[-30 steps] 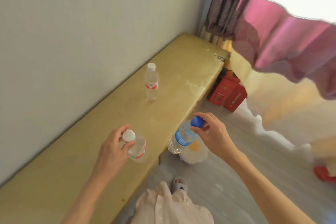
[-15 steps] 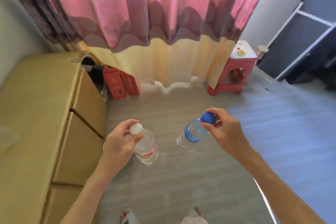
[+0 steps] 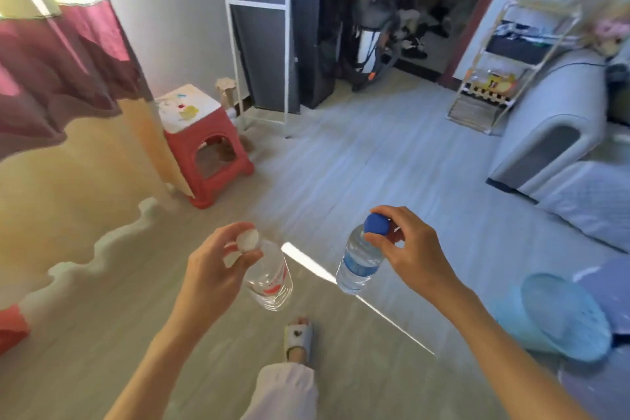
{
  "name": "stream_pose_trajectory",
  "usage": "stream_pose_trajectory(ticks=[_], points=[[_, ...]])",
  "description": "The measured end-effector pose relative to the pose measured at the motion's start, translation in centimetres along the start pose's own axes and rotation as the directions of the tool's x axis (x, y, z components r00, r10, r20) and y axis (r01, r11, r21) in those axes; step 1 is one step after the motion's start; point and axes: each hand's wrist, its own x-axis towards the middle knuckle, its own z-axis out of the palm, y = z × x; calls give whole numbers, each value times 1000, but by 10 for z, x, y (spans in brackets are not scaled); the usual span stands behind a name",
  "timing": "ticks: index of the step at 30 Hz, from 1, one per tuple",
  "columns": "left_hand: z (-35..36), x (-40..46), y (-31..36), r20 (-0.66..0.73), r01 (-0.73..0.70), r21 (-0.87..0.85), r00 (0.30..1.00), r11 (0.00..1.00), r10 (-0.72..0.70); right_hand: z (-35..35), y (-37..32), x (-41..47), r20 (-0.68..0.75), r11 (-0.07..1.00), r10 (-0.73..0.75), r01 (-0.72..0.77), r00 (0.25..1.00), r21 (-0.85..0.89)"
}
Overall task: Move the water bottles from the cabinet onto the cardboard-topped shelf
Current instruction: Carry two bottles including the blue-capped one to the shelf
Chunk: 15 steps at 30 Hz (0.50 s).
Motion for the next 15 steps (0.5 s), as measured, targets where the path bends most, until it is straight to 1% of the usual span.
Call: stream_pose_trajectory(ticks=[5,8,11,15], points=[[103,136,20,166,-81,-57,982,995,89,-68,77,82,-149,992,119,-125,982,-33],[164,218,42,260,-96,-75,959,993,113,-109,116,138,-232,979,183,-199,955,-48],[219,290,70,339,-125,-87,929,988,148,-149,145,186,-295,970,209,-236,932,-60],[297,388,109,399,-180,-96,894,979,204,-212,194,255,-430,955,253,-296,867,-34]])
